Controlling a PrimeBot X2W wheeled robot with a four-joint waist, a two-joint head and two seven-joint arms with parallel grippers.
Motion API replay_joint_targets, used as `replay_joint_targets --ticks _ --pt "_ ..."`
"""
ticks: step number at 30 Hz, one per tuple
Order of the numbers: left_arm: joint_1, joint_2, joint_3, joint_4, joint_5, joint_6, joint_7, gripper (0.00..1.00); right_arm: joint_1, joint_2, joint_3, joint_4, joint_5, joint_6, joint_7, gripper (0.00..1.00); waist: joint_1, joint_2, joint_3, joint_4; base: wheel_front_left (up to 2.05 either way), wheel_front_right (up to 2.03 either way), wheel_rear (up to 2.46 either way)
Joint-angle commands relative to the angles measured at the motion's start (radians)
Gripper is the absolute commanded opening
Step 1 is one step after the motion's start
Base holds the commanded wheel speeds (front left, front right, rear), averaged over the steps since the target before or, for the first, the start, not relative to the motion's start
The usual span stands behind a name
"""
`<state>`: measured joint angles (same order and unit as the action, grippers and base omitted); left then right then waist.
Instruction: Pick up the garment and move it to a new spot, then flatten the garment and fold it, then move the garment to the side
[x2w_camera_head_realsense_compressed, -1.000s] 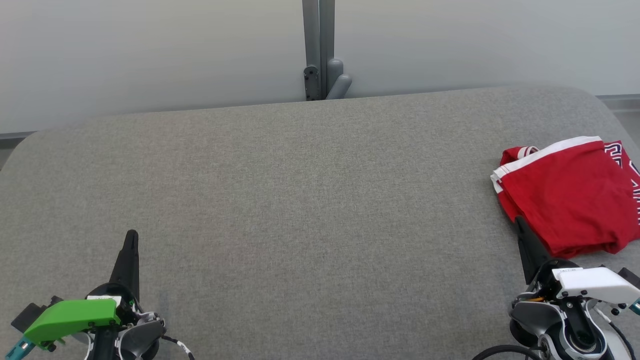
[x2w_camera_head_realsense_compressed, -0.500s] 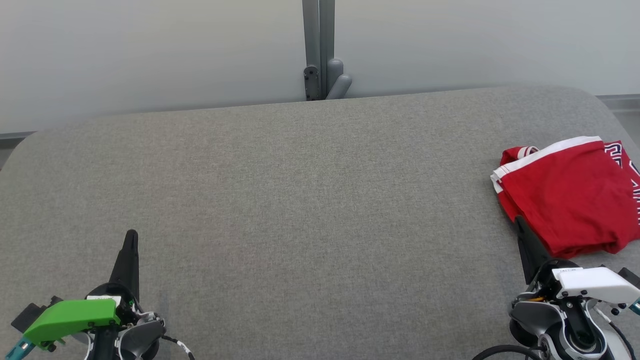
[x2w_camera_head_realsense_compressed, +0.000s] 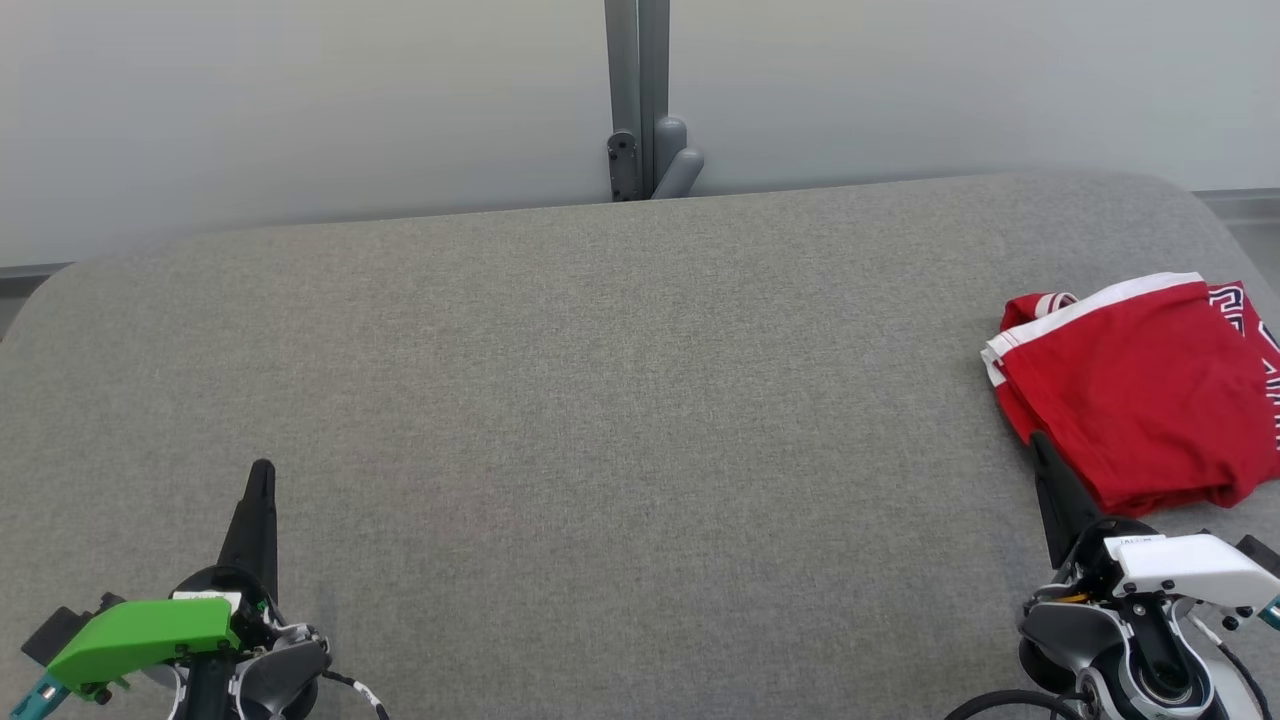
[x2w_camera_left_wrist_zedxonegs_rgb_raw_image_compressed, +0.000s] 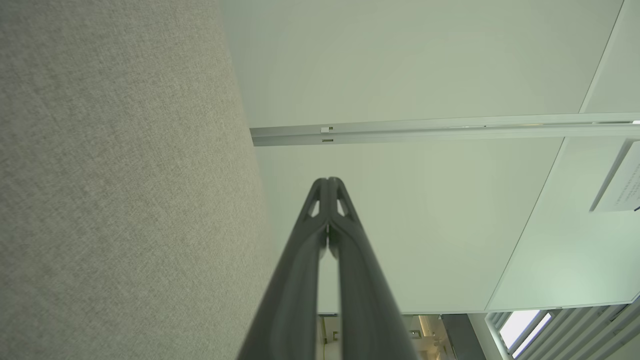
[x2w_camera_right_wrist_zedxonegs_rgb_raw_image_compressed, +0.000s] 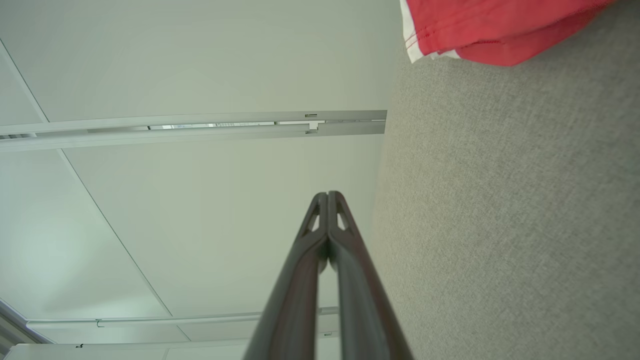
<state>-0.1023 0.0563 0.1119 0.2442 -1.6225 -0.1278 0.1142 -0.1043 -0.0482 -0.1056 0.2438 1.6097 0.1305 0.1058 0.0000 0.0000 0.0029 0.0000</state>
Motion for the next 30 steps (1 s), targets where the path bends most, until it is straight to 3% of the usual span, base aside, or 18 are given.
replay_joint_targets --ticks 1,30 --pt "-0.011 0.001 0.004 0.0 0.005 -0.005 0.004 0.0 -0.005 -0.004 0.001 -0.004 0.008 0.0 0.004 0.0 0.0 0.0 0.0 0.0 0.0 0.0 0.0" --pt "-0.011 -0.001 0.007 0.0 0.007 -0.005 0.007 0.0 -0.005 -0.004 0.001 -0.004 0.008 0.0 0.004 0.0 0.0 0.0 0.0 0.0 0.0 0.0 0.0"
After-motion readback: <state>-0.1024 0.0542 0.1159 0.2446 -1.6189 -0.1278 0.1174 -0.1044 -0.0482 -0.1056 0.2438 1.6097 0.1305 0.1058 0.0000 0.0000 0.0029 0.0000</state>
